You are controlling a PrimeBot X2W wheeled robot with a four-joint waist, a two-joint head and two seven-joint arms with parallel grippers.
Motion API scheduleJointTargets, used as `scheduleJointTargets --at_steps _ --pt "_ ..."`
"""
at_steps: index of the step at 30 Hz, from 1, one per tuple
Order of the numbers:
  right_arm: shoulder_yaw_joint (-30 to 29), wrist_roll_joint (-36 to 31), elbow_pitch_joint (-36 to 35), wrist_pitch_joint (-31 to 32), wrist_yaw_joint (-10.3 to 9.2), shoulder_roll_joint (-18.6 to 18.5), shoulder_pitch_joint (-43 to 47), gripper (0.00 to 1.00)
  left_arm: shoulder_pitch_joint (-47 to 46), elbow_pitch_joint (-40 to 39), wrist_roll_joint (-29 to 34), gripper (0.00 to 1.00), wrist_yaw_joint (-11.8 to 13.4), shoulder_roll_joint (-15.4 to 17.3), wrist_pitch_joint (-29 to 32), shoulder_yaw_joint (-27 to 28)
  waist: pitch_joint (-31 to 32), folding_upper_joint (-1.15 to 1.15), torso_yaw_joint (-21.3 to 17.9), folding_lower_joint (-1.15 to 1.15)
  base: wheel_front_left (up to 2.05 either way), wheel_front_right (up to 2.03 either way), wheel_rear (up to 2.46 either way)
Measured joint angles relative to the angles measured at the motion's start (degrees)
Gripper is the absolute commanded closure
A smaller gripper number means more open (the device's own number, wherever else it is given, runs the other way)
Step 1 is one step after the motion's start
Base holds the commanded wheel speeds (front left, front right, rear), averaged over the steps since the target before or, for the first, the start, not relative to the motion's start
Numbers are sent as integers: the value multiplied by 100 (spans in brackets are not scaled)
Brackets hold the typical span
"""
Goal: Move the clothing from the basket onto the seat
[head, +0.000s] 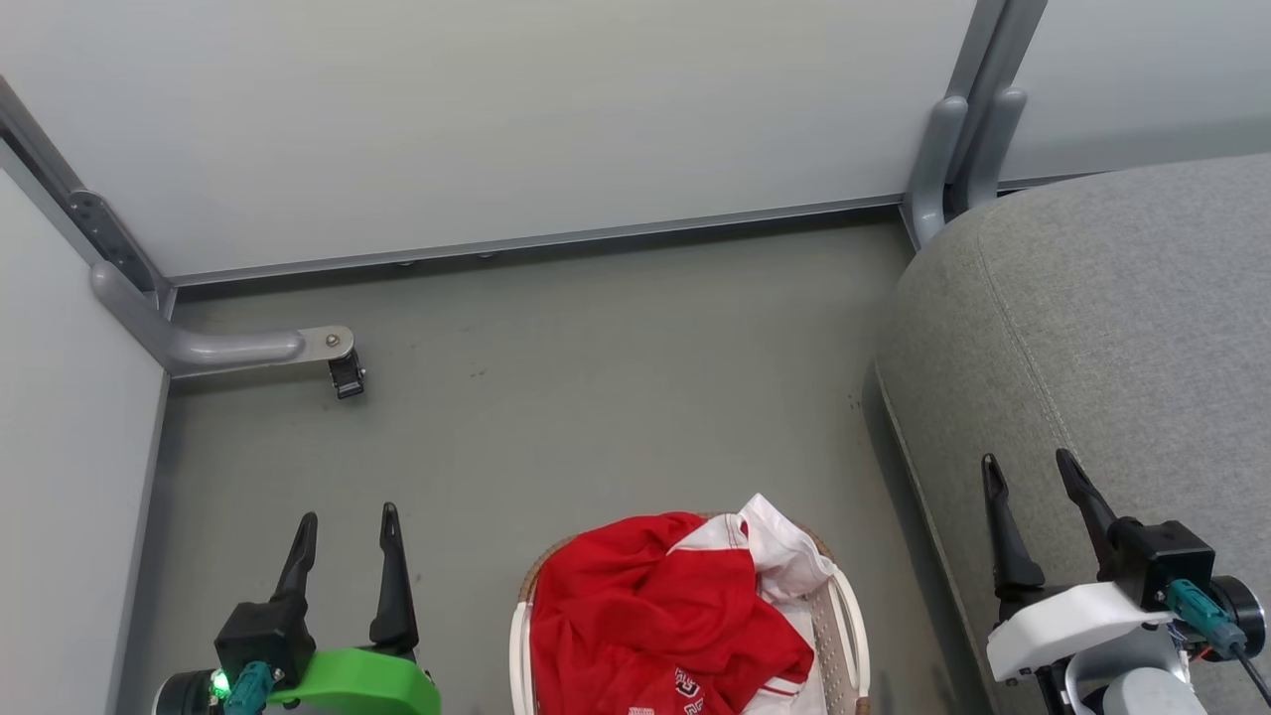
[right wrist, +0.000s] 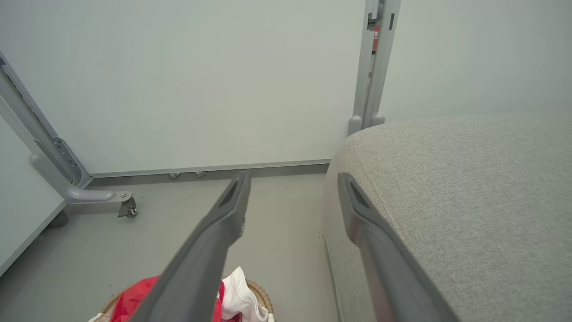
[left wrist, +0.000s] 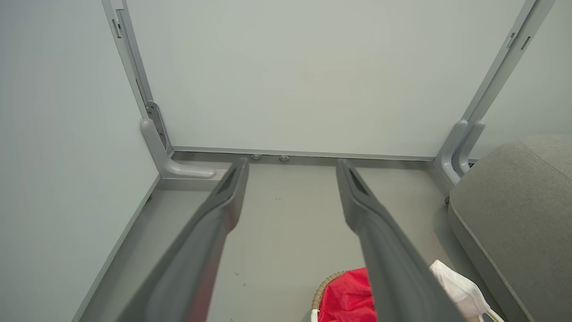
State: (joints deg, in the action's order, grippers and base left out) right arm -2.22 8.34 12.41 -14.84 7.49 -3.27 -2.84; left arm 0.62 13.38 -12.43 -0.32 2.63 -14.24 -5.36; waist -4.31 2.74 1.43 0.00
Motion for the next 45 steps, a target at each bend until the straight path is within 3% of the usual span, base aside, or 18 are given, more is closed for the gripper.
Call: scheduleJointTargets --at_steps 7,36,45 --pt "-77 -358 3 -1 0 59 39 0 26 14 285 0 9 2 -80 -30 18 0 11 0 0 0 0" --pt "-87 -358 -13 -7 0 59 102 0 99 56 283 0 -1 4 -88 -125 8 0 5 0 0 0 0" --pt "-242 -383 -252 -7 0 60 -203 0 -541 238 761 0 -268 7 -89 -497 -418 0 12 0 0 0 0"
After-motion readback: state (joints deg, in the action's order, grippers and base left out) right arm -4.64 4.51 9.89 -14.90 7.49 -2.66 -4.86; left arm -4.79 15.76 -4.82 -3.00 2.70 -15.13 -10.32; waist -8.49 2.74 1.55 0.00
